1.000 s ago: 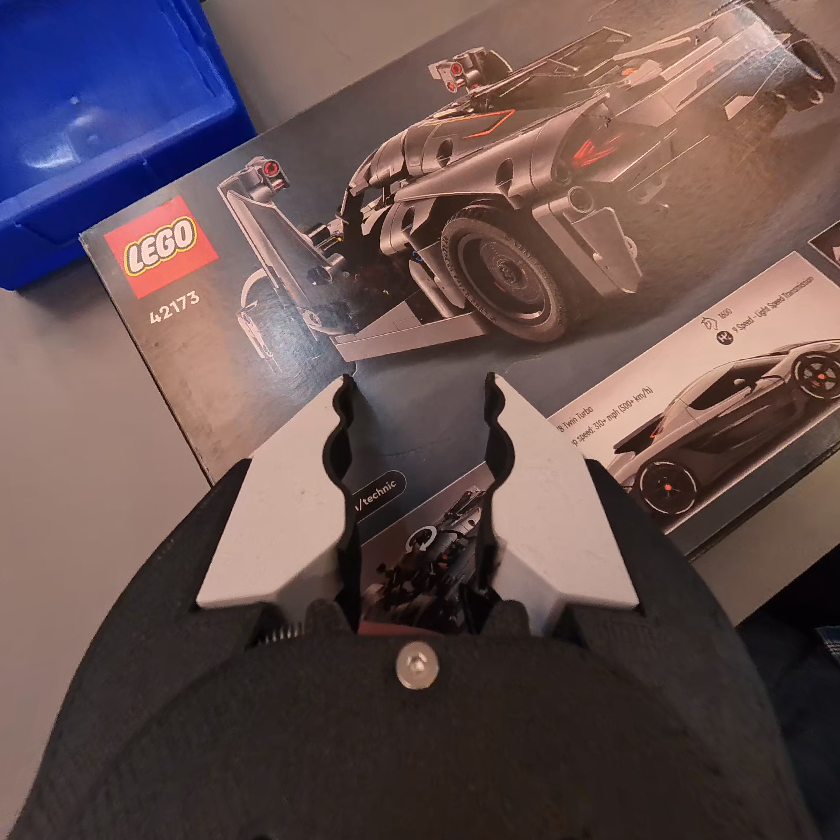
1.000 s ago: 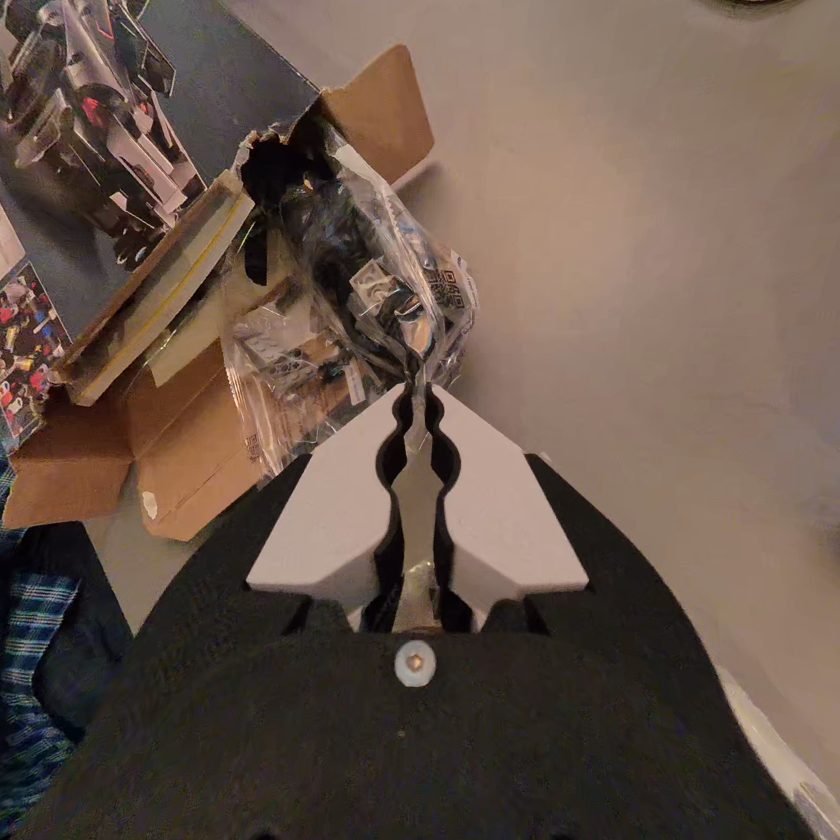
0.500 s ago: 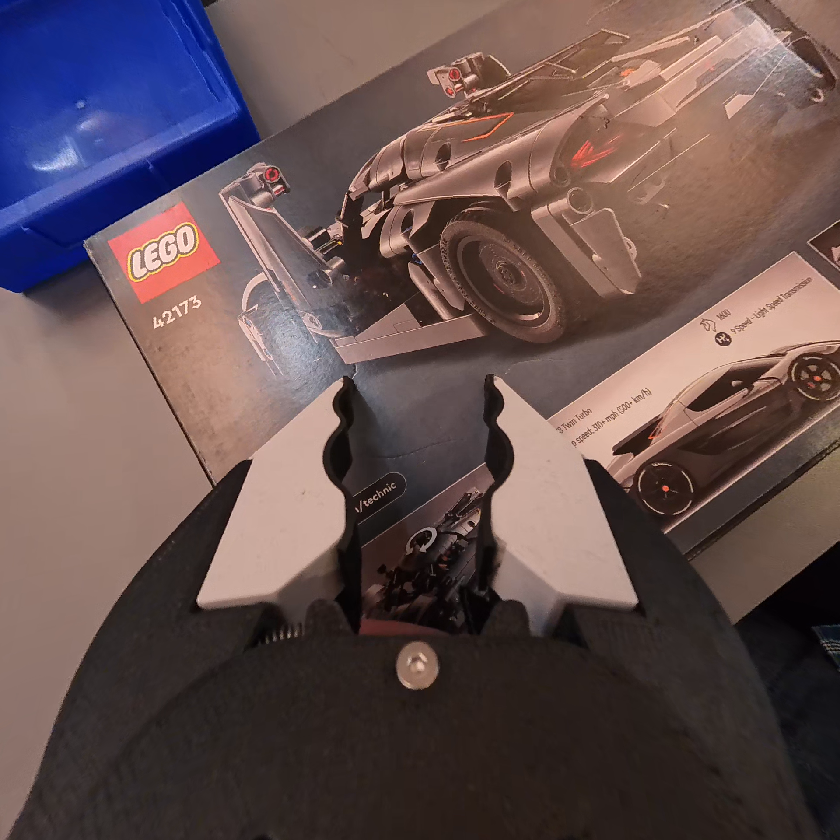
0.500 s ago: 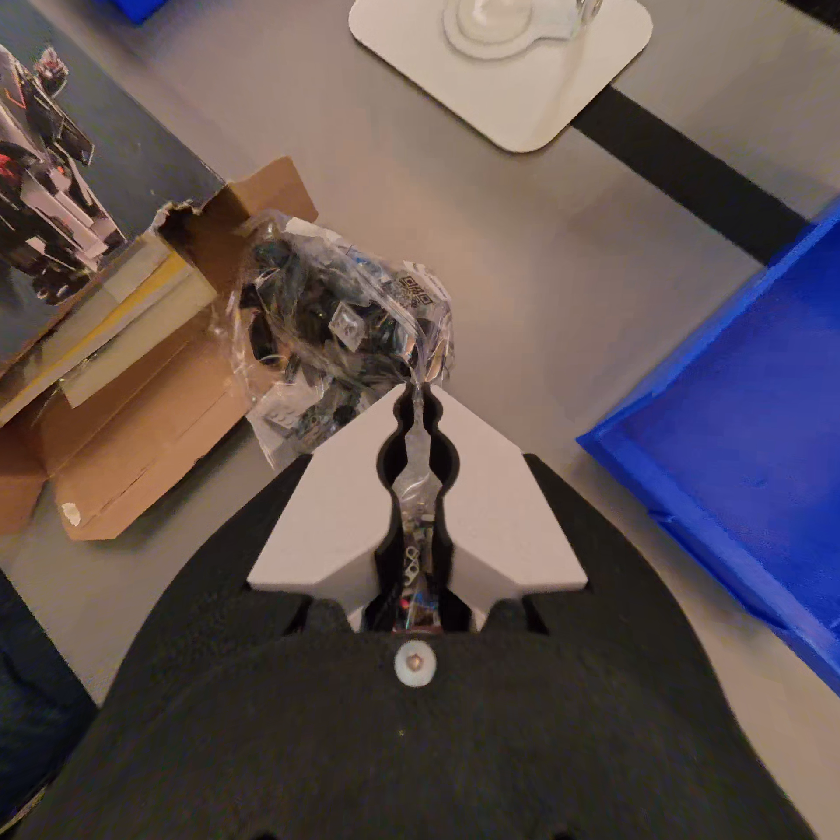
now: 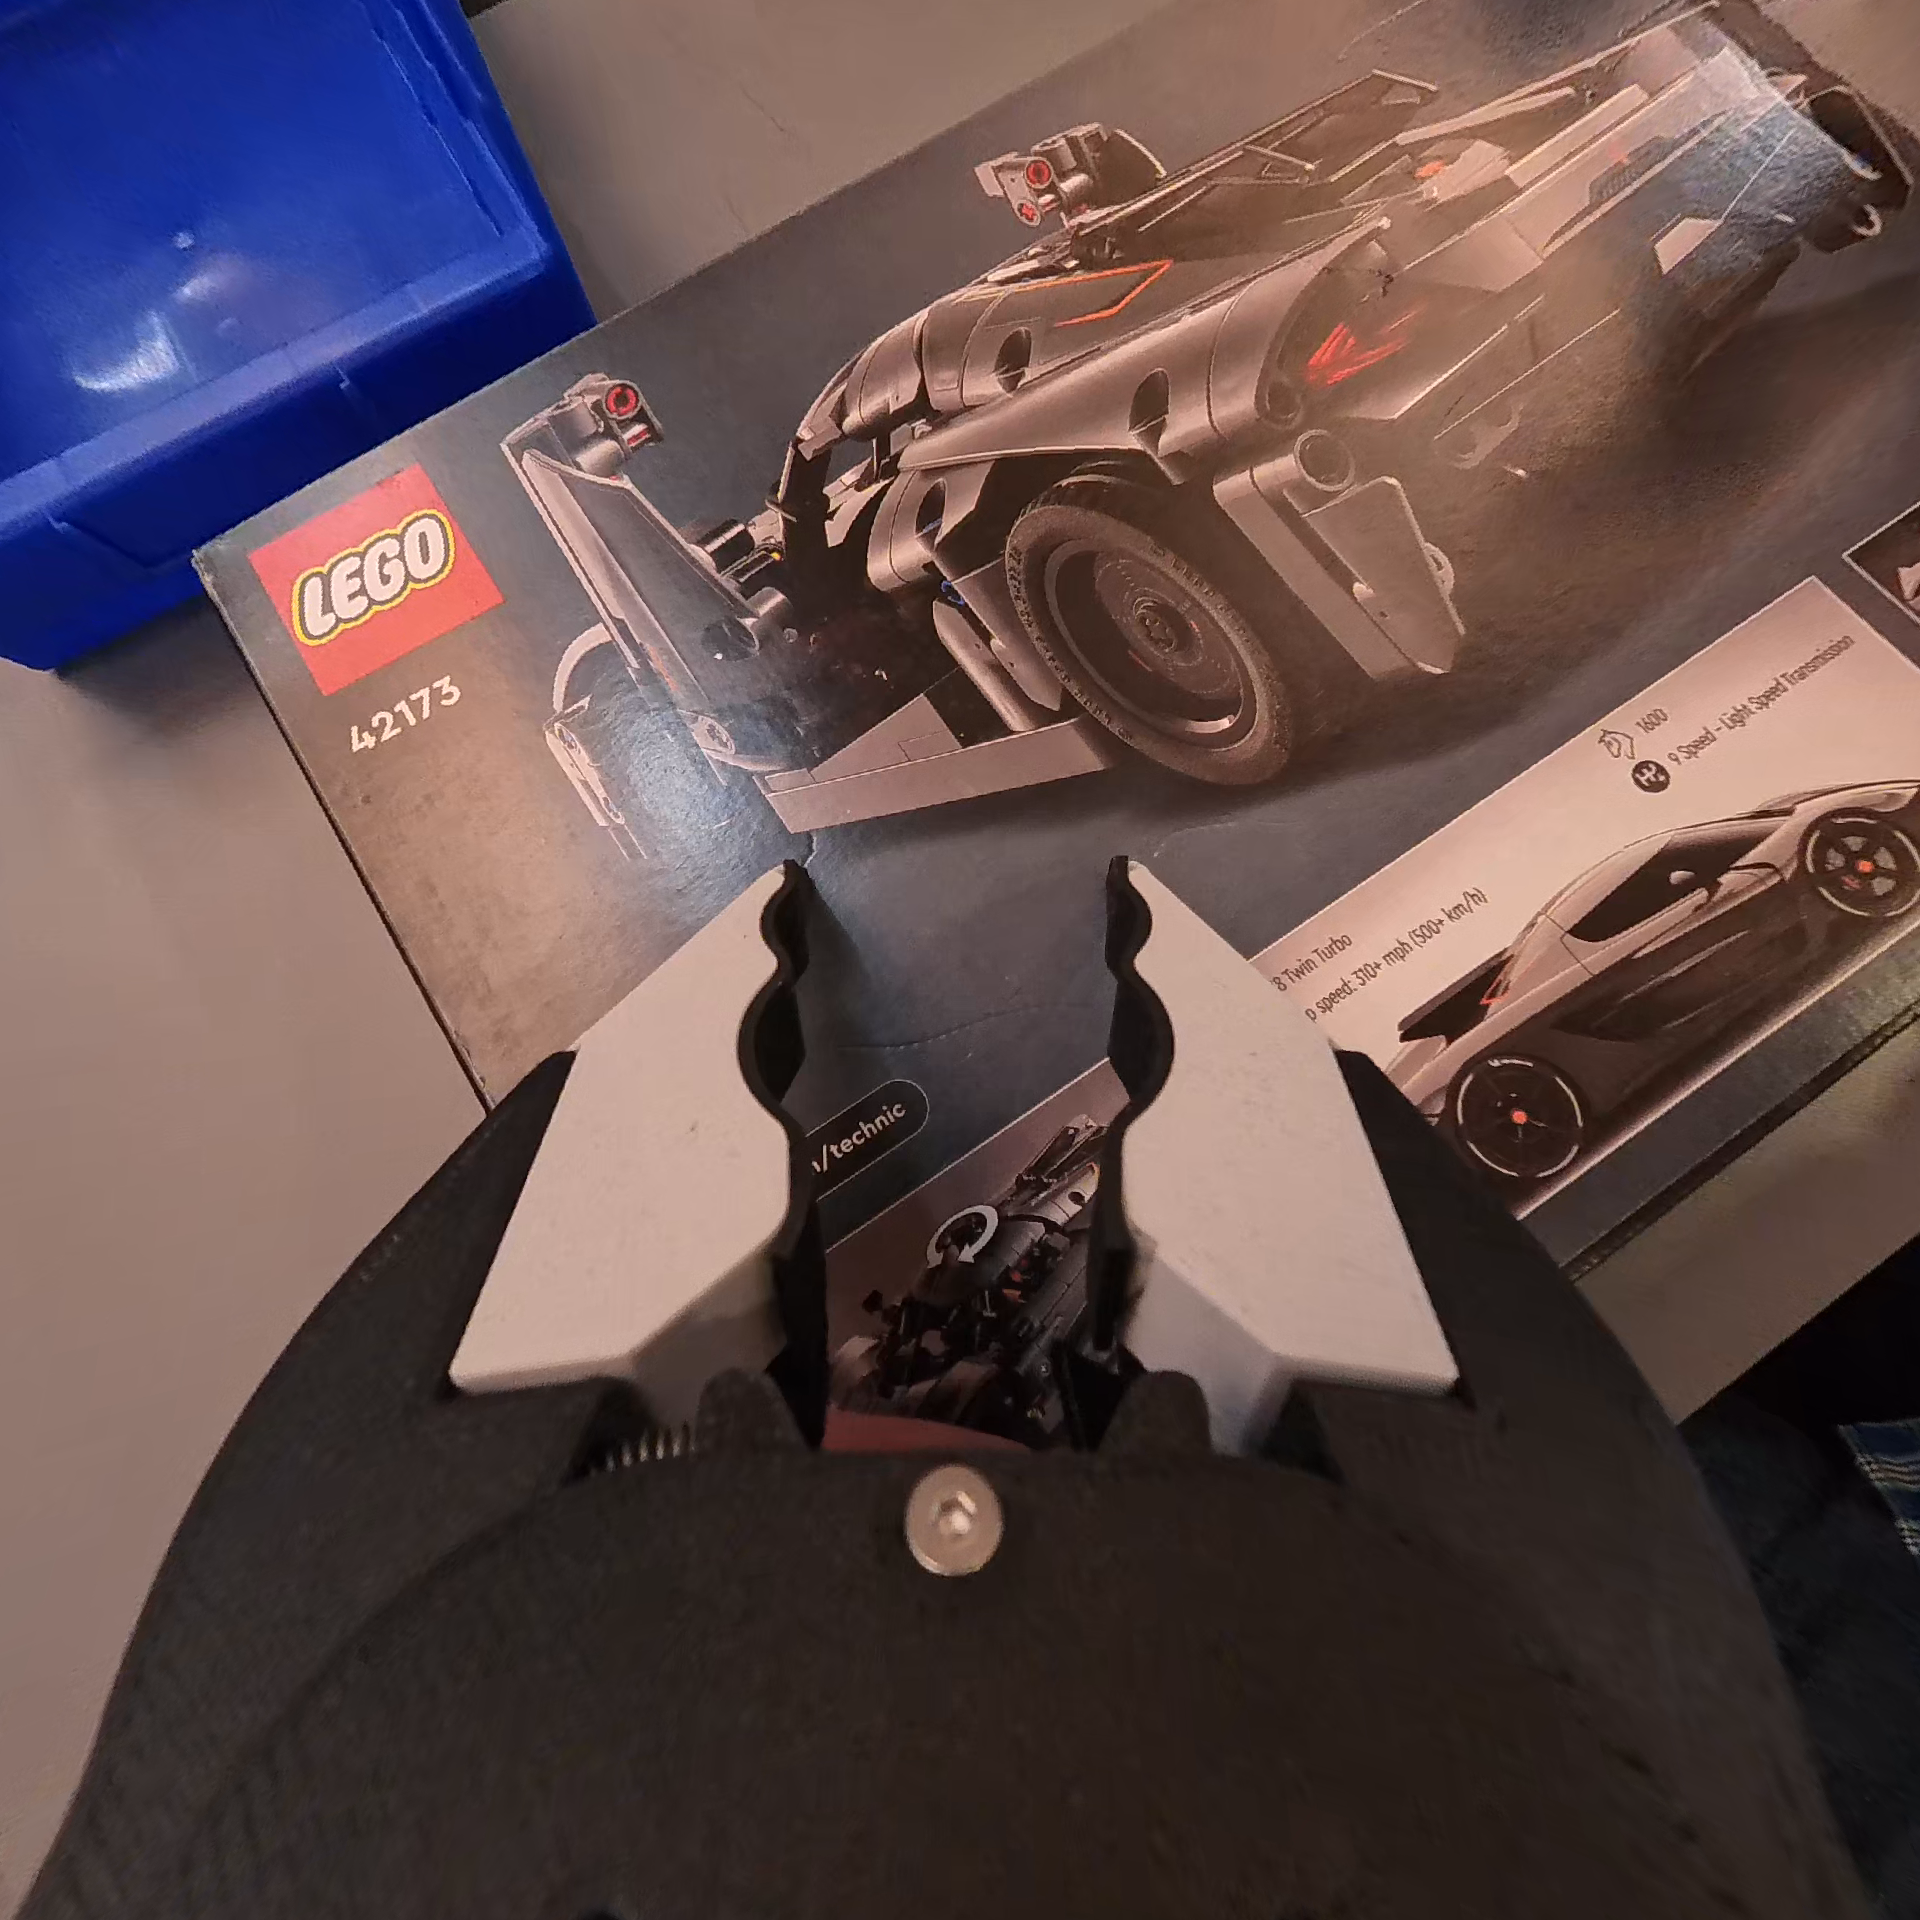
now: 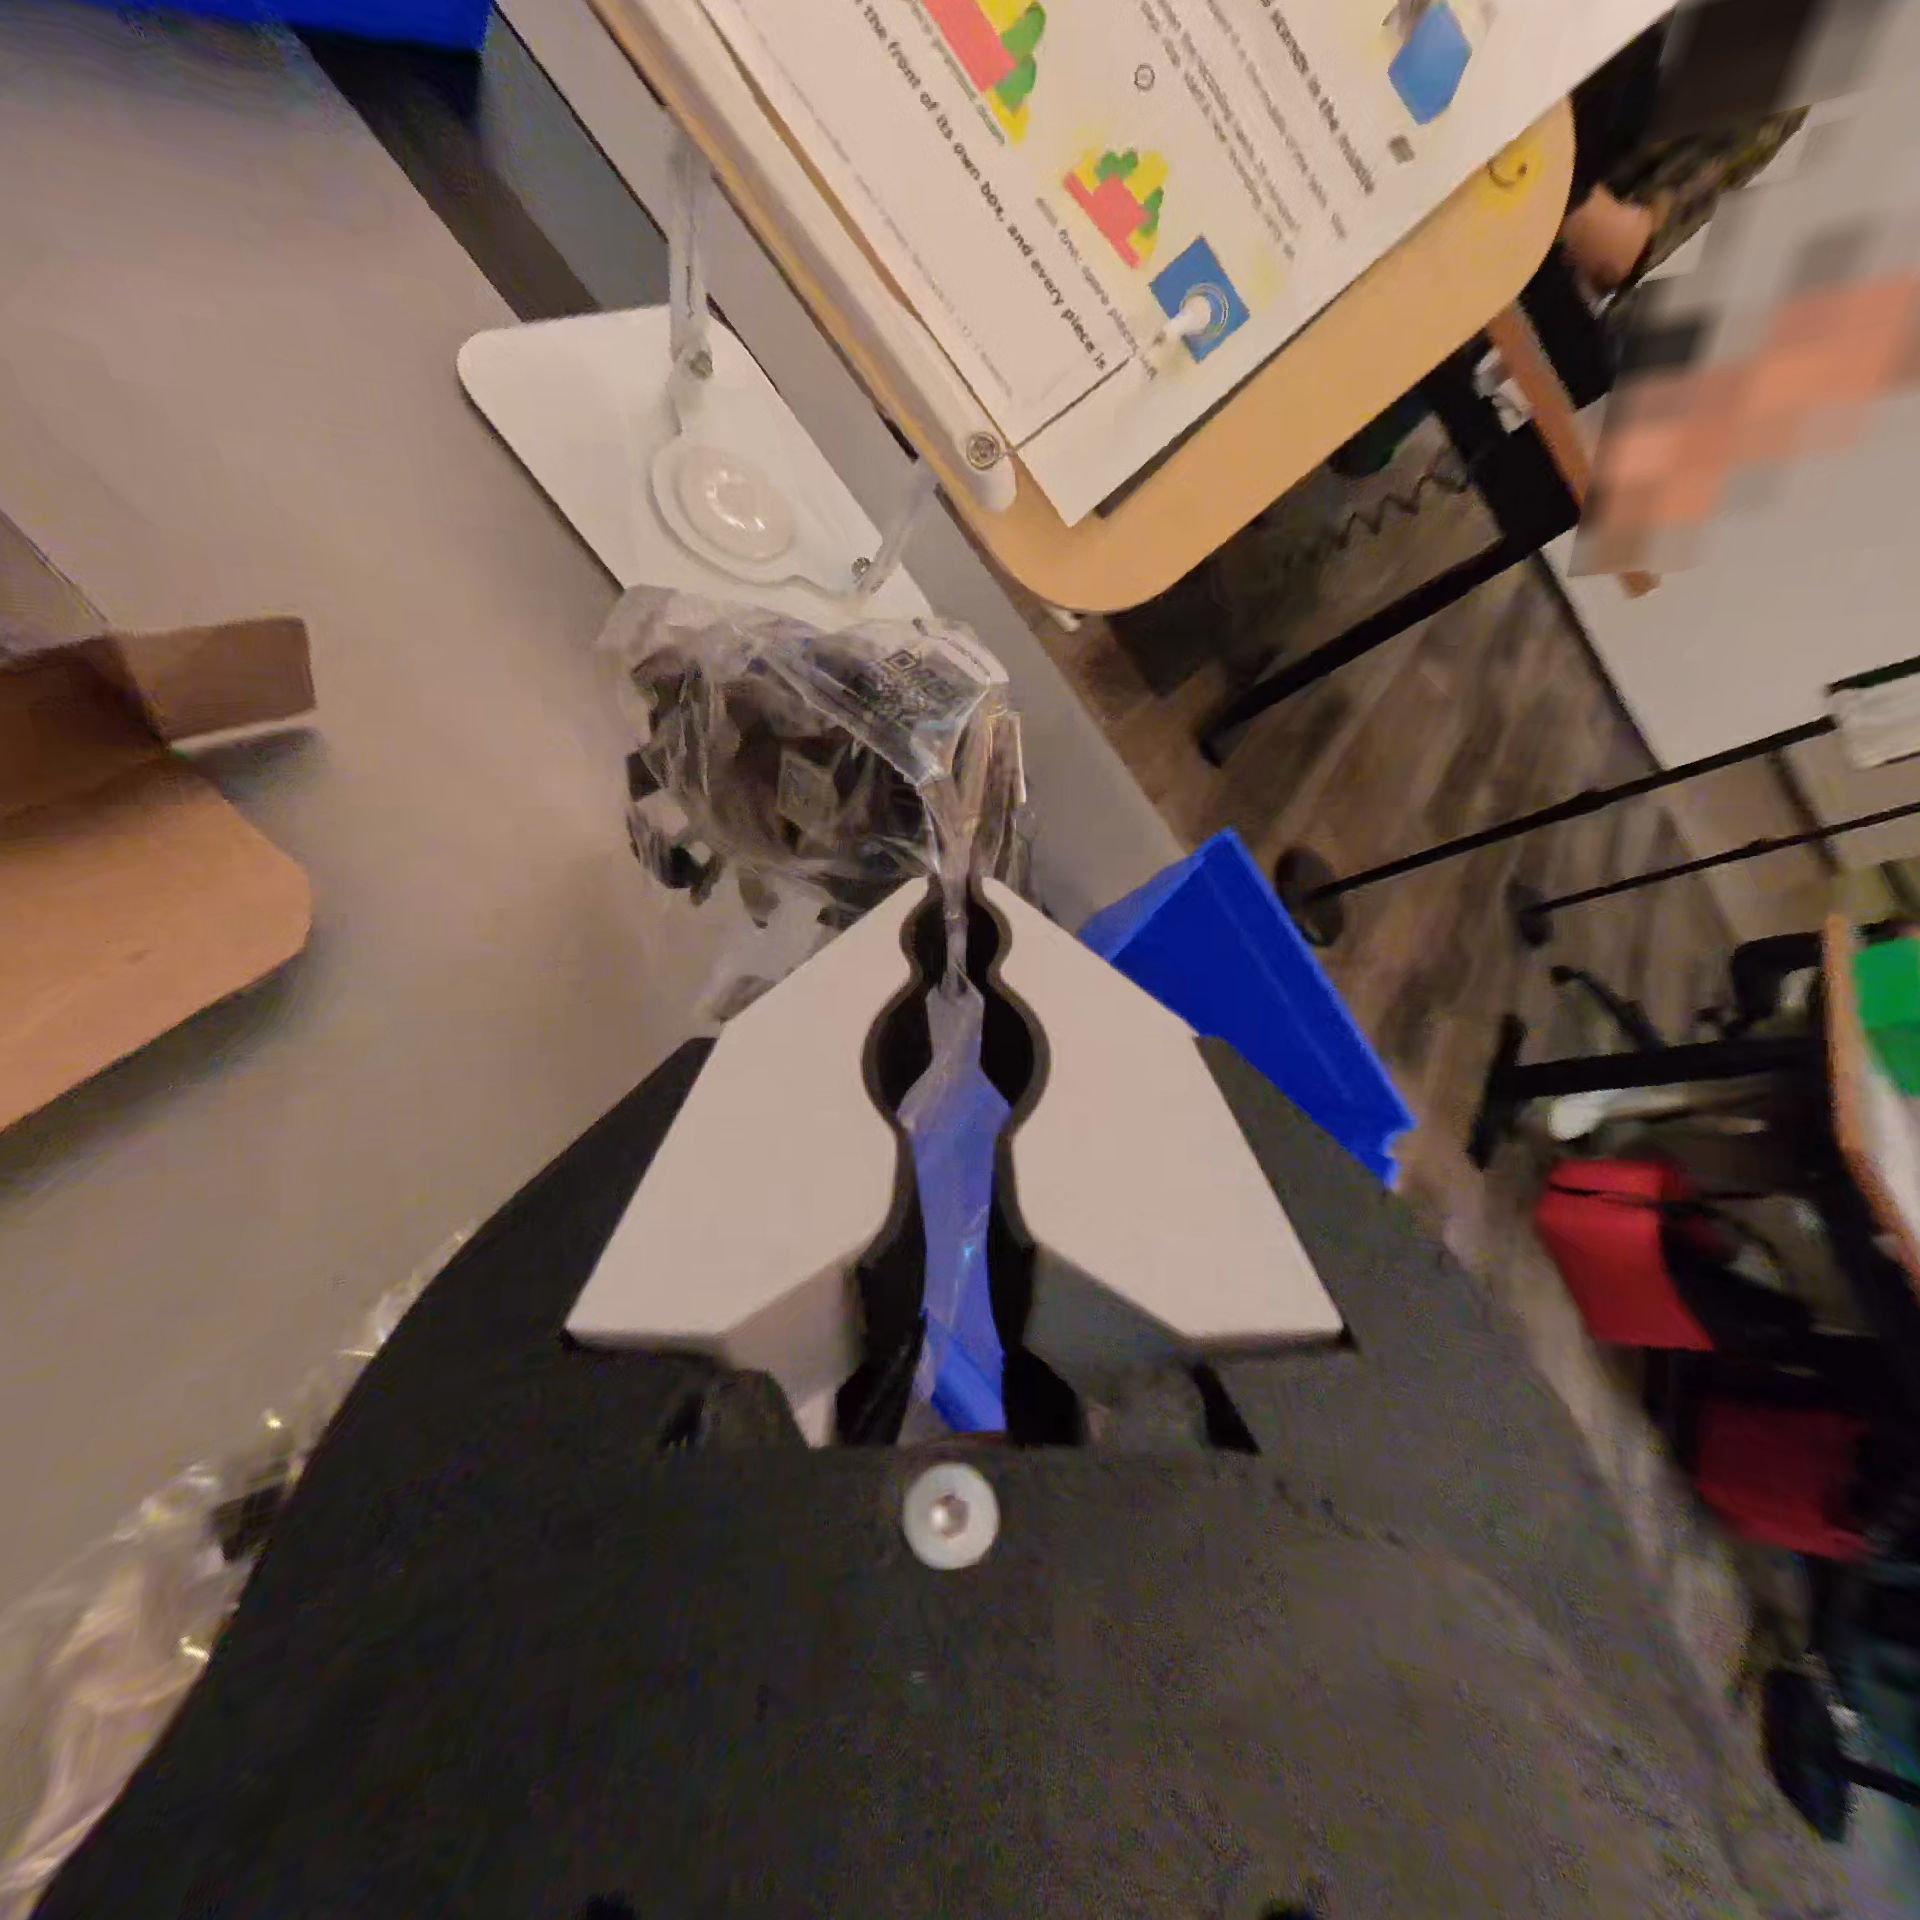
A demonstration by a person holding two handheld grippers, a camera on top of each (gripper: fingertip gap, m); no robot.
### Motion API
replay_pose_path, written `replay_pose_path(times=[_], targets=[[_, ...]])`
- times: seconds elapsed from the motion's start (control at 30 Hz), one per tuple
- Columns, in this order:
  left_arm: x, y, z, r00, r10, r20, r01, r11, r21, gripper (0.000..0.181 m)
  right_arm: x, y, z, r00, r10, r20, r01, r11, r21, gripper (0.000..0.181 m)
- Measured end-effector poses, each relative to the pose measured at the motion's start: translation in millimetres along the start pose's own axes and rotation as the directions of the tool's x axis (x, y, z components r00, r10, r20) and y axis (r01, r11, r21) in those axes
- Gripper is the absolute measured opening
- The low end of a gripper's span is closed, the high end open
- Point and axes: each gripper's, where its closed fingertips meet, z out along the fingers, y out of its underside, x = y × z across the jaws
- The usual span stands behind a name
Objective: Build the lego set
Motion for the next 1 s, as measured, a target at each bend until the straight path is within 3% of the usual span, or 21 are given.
replay_pose_path(times=[0.1,0.2,0.33,0.47,0.6,0.7,0.73,0.8,0.87,0.9,1.0], targets=[[0.1,-0.1,0.0,1.000,0.002,0.001,-0.002,1.000,0.000,0.056,-32.7,4.2,-4.0,0.973,-0.214,-0.087,0.212,0.977,-0.025,0.000],[0.1,-0.1,0.0,1.000,0.003,0.002,-0.003,1.000,0.000,0.056,-88.5,10.7,-8.4,0.919,-0.383,-0.094,0.383,0.924,-0.017,0.000],[0.2,0.0,0.0,1.000,0.007,0.007,-0.007,1.000,0.001,0.056,-151.9,20.9,-22.5,0.882,-0.469,-0.052,0.471,0.882,0.023,0.000],[0.4,0.0,0.0,1.000,0.007,0.008,-0.007,1.000,0.001,0.056,-202.0,50.2,-29.9,0.851,-0.522,0.055,0.523,0.853,0.003,0.000],[0.4,0.0,0.0,1.000,0.008,0.010,-0.008,1.000,0.001,0.056,-239.4,95.1,-29.4,0.845,-0.479,0.238,0.506,0.861,-0.061,0.005],[0.4,0.0,0.1,1.000,0.008,0.011,-0.008,1.000,0.002,0.056,-262.6,108.4,-40.3,0.847,-0.328,0.418,0.393,0.916,-0.077,0.035],[0.5,0.0,0.1,1.000,0.009,0.011,-0.009,1.000,0.002,0.056,-266.1,107.1,-46.8,0.843,-0.264,0.469,0.339,0.937,-0.082,0.056],[0.6,0.0,0.0,1.000,0.008,0.011,-0.008,1.000,0.001,0.056,-259.0,94.9,-56.5,0.851,-0.102,0.515,0.185,0.976,-0.112,0.078],[0.6,0.0,0.1,1.000,0.008,0.010,-0.008,1.000,0.000,0.056,-243.1,73.7,-60.0,0.842,0.041,0.538,0.021,0.994,-0.108,0.078],[0.5,0.0,0.1,1.000,0.007,0.009,-0.007,1.000,0.000,0.056,-229.9,67.6,-54.1,0.853,0.089,0.514,-0.030,0.992,-0.121,0.073],[0.6,-0.1,-0.1,1.000,0.007,0.011,-0.007,1.000,0.001,0.056,-214.0,65.1,-27.8,0.828,0.224,0.514,-0.114,0.965,-0.236,0.080]])
